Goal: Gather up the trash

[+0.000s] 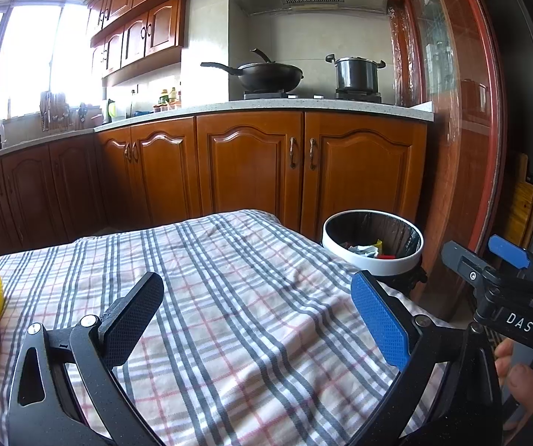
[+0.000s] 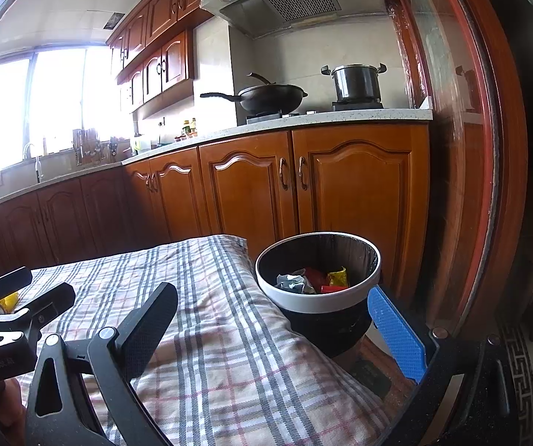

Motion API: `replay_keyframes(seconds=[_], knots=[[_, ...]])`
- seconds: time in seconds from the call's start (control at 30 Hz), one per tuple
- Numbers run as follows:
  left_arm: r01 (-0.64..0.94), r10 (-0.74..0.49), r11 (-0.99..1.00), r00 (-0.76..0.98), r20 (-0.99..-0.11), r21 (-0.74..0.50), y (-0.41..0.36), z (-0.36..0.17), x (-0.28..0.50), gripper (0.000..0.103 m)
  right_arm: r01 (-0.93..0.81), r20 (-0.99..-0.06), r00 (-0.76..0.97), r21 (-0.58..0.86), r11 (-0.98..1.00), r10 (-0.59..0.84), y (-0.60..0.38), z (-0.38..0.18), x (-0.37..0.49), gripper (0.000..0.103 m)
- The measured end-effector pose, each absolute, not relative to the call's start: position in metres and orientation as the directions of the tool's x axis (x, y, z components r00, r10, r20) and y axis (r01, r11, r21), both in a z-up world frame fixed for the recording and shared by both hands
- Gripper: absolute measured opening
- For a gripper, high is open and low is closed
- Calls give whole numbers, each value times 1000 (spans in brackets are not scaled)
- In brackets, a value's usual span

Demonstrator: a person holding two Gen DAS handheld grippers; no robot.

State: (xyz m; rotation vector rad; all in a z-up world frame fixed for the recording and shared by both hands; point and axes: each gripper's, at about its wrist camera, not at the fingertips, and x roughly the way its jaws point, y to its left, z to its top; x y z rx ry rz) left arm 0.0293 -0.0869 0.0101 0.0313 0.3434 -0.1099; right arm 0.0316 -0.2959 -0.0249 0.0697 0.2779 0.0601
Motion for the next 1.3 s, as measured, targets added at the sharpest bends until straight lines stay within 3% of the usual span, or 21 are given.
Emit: replay_keyframes(seconds=[1.3], knots=[[135, -121, 991, 928, -352, 15, -87, 5, 37, 103, -59, -271, 959, 82, 995, 79, -294, -25, 33, 103]])
